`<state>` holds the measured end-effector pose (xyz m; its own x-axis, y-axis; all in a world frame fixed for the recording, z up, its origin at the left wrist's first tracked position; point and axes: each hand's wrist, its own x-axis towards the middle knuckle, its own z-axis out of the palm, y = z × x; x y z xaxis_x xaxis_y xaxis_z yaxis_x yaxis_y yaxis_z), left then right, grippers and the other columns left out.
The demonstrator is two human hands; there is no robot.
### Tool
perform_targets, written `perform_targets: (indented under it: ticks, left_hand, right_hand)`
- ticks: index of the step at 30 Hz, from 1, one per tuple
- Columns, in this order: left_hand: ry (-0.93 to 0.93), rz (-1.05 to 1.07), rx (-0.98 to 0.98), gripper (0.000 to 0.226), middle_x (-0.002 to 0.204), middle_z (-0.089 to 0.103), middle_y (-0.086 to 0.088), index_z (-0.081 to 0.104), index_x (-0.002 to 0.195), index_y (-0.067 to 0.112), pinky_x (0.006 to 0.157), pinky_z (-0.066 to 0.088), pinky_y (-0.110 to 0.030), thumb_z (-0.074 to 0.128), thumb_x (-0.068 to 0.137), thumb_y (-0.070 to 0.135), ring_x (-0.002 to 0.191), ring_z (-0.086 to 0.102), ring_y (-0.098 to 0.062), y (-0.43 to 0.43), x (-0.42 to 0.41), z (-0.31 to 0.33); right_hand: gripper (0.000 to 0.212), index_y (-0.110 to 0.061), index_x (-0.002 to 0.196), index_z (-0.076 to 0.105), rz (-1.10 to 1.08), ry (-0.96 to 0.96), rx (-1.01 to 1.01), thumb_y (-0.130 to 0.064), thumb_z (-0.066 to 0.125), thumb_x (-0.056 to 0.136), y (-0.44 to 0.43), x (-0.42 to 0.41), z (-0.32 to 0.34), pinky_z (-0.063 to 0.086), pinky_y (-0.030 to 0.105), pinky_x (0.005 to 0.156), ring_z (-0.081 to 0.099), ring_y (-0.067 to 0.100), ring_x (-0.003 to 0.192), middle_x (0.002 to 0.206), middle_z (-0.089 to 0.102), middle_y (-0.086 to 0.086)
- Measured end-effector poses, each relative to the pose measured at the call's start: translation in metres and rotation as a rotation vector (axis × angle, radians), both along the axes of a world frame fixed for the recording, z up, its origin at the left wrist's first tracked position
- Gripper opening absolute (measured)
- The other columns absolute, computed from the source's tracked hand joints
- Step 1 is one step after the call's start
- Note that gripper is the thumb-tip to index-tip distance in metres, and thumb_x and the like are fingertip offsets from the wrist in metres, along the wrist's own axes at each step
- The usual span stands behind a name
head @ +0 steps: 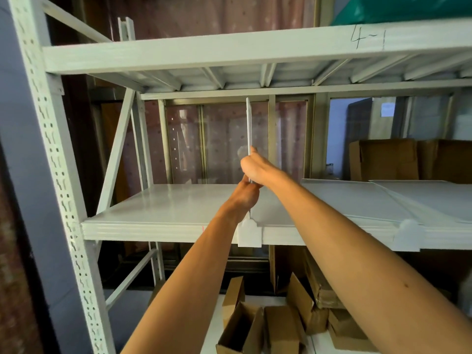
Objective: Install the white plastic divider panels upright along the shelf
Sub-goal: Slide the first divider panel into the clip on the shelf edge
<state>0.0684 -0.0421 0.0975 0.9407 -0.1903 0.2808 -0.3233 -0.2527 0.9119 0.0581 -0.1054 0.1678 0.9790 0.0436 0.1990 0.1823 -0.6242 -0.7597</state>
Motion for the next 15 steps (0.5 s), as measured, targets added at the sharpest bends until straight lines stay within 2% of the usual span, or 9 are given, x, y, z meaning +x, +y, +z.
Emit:
perform_targets:
  ticks: [4, 6, 8, 9, 10, 12, 13, 15]
  left_hand:
    - [0.027, -0.003, -0.036, 0.043, 0.145, 0.05, -0.008, 0.037, 0.149, 0.007, 0.107, 0.04, -0.036, 0.035, 0.106, 0.013, 0.136, 0.044, -0.024, -0.001, -0.004, 0.003]
    - [0.075, 0.015, -0.026, 0.043, 0.145, 0.051, -0.013, 0.04, 0.147, 0.005, 0.088, 0.046, -0.023, 0.033, 0.105, 0.01, 0.134, 0.045, -0.021, 0.0, -0.003, 0.006]
    - [0.121, 0.022, -0.028, 0.045, 0.145, 0.048, -0.018, 0.041, 0.146, 0.004, 0.068, 0.039, -0.016, 0.031, 0.101, 0.003, 0.133, 0.046, -0.02, -0.001, -0.005, 0.009]
    - [0.132, 0.018, -0.033, 0.049, 0.145, 0.049, -0.018, 0.039, 0.147, 0.005, 0.069, 0.039, -0.016, 0.03, 0.099, -0.001, 0.132, 0.045, -0.019, -0.002, -0.007, 0.01]
    - [0.135, 0.02, -0.037, 0.054, 0.148, 0.047, -0.016, 0.036, 0.15, 0.008, 0.077, 0.042, -0.019, 0.028, 0.097, -0.004, 0.132, 0.043, -0.019, -0.004, -0.007, 0.009]
    - [0.14, 0.026, -0.06, 0.068, 0.154, 0.041, -0.008, 0.029, 0.154, 0.015, 0.105, 0.036, -0.035, 0.024, 0.091, -0.011, 0.139, 0.035, -0.022, -0.005, -0.01, 0.004]
    - [0.149, 0.026, -0.067, 0.073, 0.157, 0.037, -0.005, 0.028, 0.155, 0.018, 0.111, 0.03, -0.041, 0.025, 0.089, -0.013, 0.143, 0.03, -0.025, -0.004, -0.01, -0.001]
    - [0.15, 0.002, -0.062, 0.073, 0.158, 0.032, -0.003, 0.03, 0.154, 0.023, 0.107, 0.033, -0.04, 0.029, 0.089, -0.009, 0.135, 0.038, -0.022, 0.001, -0.013, -0.009]
  right_hand:
    - [0.07, -0.025, 0.159, -0.001, -0.003, 0.004, 0.019, -0.015, 0.029, 0.096, 0.0, 0.002, 0.001, 0.031, 0.053, 0.114, 0.035, 0.041, 0.139, 0.16, 0.027, 0.017]
    - [0.068, -0.02, 0.159, 0.002, -0.017, 0.011, 0.023, -0.015, 0.029, 0.096, -0.001, 0.004, 0.002, 0.033, 0.05, 0.113, 0.038, 0.041, 0.136, 0.157, 0.031, 0.019]
    - [0.066, -0.016, 0.157, 0.005, -0.03, 0.02, 0.032, -0.014, 0.03, 0.096, -0.002, 0.004, 0.002, 0.036, 0.046, 0.107, 0.045, 0.04, 0.126, 0.151, 0.038, 0.021]
    - [0.067, -0.017, 0.157, 0.006, -0.029, 0.029, 0.043, -0.014, 0.03, 0.095, -0.002, 0.004, 0.003, 0.038, 0.045, 0.105, 0.047, 0.038, 0.122, 0.149, 0.04, 0.021]
    - [0.068, -0.018, 0.157, 0.006, -0.02, 0.037, 0.053, -0.014, 0.03, 0.094, -0.002, 0.004, 0.002, 0.038, 0.048, 0.107, 0.047, 0.039, 0.124, 0.15, 0.039, 0.02]
    - [0.072, -0.022, 0.157, 0.007, -0.007, 0.036, 0.057, -0.014, 0.03, 0.09, -0.002, 0.006, 0.002, 0.036, 0.056, 0.11, 0.042, 0.041, 0.133, 0.155, 0.033, 0.017]
    - [0.072, -0.023, 0.157, 0.008, -0.004, 0.035, 0.059, -0.014, 0.03, 0.089, -0.002, 0.007, 0.002, 0.037, 0.058, 0.109, 0.041, 0.041, 0.134, 0.157, 0.032, 0.016]
    - [0.071, -0.023, 0.156, 0.01, 0.002, 0.029, 0.072, -0.012, 0.029, 0.089, 0.0, 0.005, 0.004, 0.046, 0.06, 0.1, 0.043, 0.043, 0.131, 0.156, 0.031, 0.016]
